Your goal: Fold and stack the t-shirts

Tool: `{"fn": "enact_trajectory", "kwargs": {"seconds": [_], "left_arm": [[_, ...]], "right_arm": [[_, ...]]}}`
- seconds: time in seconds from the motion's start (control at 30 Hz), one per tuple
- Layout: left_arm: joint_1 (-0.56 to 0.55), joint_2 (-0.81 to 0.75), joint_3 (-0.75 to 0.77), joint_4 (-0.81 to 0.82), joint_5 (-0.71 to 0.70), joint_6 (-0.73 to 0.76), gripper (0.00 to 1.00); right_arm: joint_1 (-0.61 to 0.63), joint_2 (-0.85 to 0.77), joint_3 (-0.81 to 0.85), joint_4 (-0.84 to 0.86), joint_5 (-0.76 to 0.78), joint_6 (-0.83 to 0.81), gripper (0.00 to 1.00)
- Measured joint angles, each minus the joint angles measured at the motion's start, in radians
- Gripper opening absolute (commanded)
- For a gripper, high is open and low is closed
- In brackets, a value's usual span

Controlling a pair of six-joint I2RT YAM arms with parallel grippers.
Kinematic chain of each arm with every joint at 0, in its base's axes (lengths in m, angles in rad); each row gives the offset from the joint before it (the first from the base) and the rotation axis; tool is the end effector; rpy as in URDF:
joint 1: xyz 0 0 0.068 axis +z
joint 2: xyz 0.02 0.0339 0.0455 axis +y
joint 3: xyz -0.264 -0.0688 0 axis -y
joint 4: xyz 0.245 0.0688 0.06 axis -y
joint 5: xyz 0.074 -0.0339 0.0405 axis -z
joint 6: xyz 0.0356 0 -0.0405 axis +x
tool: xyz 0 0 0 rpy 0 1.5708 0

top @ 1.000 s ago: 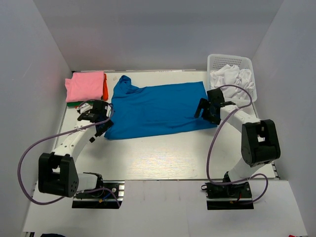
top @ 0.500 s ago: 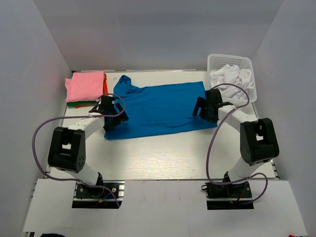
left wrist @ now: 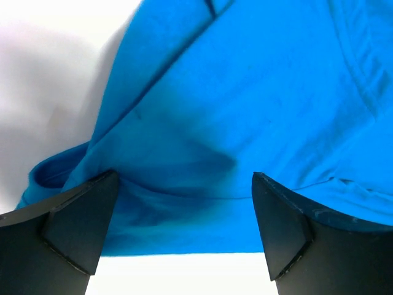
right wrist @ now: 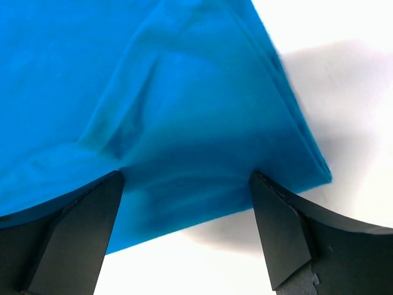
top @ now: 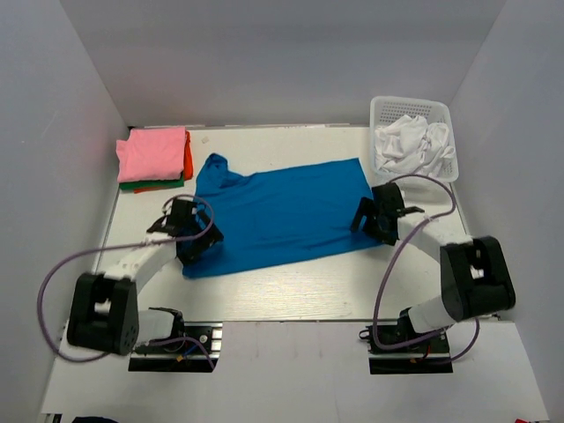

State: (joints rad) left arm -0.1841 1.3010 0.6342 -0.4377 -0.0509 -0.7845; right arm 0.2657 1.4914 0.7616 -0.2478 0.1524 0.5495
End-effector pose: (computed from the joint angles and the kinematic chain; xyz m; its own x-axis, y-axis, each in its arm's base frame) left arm 0.2250 -0.0401 0.1657 -0.7348 -0.5809 -0.3503 -0.5069 0.8134 -0.2855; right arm 0.2742 0.0690 0.1675 -0.7751 0.3241 -0.5425 0.2663 0.9460 0.1846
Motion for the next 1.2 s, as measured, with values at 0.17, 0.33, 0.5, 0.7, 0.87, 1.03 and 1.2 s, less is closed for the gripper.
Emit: {"fn": "enact_trajectory", "kwargs": {"seconds": [0.17, 0.33, 0.5, 0.7, 0.87, 1.03, 1.2], "left_arm": [[-0.001, -0.338, -0.095, -0.197, 0.013, -0.051, 1.00], [-0.001, -0.463, -0.010, -0.206, -0.020, -0.036, 1.00], [0.006, -0.162, 0.195, -0.087, -0.062, 0.069, 1.00], [0.026, 0.358, 0.576, -0.029, -0.194, 0.196, 0.98], [0.041, 0.657, 0.875, -0.012, -0.216, 0.307, 0.80], [0.056, 0.842, 1.077, -0.025, -0.203, 0.393, 0.56], [0.060, 0.918, 1.118, -0.034, -0.145, 0.447, 0.49]], "right_arm": [[0.005, -0.158, -0.080, -0.110, -0.002, -0.009, 0.90], [0.018, -0.280, -0.060, -0.119, -0.008, -0.041, 0.90], [0.021, -0.270, 0.047, -0.071, 0.003, -0.074, 0.90], [0.021, -0.121, 0.209, -0.013, 0.020, -0.096, 0.90], [0.019, 0.045, 0.322, 0.008, 0.038, -0.121, 0.90], [0.019, 0.192, 0.434, -0.005, 0.079, -0.148, 0.90], [0.017, 0.344, 0.595, -0.024, 0.111, -0.166, 0.90]]}}
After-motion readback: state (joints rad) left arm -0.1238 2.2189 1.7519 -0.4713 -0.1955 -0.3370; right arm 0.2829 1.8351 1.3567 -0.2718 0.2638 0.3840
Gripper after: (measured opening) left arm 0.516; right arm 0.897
